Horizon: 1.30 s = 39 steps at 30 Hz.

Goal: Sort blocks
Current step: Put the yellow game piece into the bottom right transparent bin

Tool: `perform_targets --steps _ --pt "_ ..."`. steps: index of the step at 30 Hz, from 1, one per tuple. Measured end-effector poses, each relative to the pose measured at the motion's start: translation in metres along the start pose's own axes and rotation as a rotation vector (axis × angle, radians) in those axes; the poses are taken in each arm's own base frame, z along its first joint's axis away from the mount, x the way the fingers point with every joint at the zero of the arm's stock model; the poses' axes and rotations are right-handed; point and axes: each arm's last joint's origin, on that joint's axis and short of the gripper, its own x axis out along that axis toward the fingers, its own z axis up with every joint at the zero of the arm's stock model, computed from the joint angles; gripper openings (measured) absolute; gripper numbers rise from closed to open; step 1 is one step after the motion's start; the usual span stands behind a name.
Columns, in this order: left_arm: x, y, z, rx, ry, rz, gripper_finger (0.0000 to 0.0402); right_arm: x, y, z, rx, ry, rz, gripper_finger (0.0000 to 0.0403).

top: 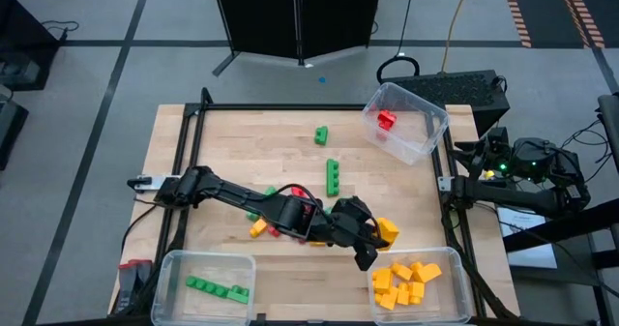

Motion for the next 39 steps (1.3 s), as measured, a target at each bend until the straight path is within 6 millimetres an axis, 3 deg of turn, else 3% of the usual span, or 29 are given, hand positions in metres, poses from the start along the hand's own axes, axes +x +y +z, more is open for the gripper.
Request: perform_targets --steps 15,25,28,39 --pt "-0.003 -0.015 0.012 0.089 -0.125 -0.149 0.0090 0.000 0.000 0.000 0.018 0.000 0.000 0.0208" --pt "-0.010 -0.035 0.004 0.366 -0.181 -0.245 0.0090 0.000 0.000 0.000 0.018 0.000 0.001 0.0208" --pt "-0.007 -0.037 0.001 0.409 -0.202 -0.256 0.0090 0.000 0.000 0.000 0.022 0.000 0.001 0.0208" --pt "0.036 -0.029 -0.030 0.450 -0.175 -0.274 0.0090 0.000 0.000 0.000 0.026 0.001 0.001 0.0208"
